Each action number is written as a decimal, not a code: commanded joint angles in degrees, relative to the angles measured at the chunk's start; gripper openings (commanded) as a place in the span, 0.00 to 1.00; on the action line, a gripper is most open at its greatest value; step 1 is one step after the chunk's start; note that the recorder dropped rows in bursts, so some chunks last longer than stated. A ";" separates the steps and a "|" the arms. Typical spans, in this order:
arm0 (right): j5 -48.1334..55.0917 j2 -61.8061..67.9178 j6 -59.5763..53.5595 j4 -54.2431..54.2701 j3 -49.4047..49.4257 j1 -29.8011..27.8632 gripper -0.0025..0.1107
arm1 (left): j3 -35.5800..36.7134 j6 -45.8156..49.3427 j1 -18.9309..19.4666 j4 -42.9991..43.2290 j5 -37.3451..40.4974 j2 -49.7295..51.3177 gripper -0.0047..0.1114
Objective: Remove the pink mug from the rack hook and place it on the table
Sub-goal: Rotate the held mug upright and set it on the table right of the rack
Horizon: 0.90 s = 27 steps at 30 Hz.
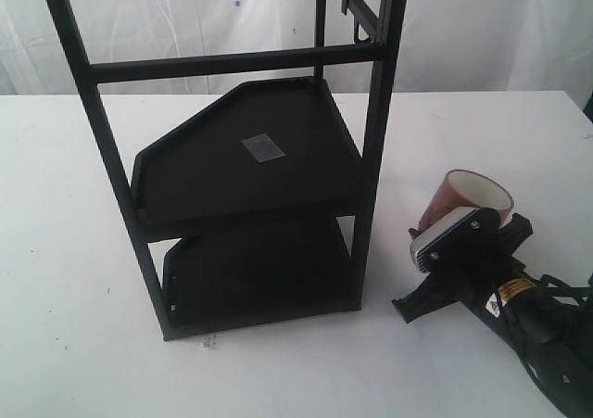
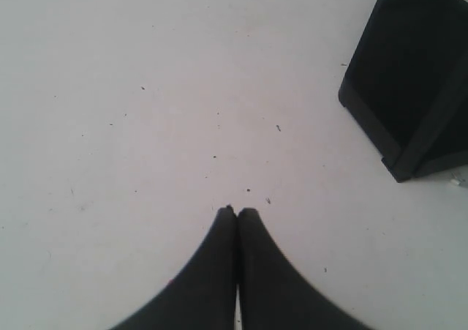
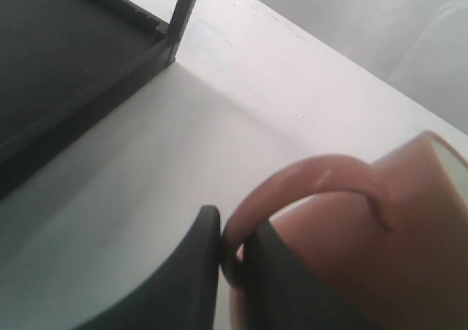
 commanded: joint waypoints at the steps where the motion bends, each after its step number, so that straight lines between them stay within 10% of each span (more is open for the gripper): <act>1: 2.98 0.66 1.68 -2.06 0.68 -0.02 0.02 | 0.13 -0.06 -0.14 -0.41 -0.13 -0.29 0.04; 11: 2.52 0.66 8.55 -2.02 0.68 -0.02 0.03 | 0.13 -0.06 -0.14 -0.41 -0.13 -0.29 0.04; 17: 2.52 0.66 8.55 -2.14 0.68 -0.02 0.29 | 0.13 -0.06 -0.14 -0.41 -0.13 -0.29 0.04; 27: 2.52 0.66 8.67 -2.01 1.02 -0.02 0.41 | 0.13 -0.06 -0.14 -0.41 -0.13 -0.29 0.04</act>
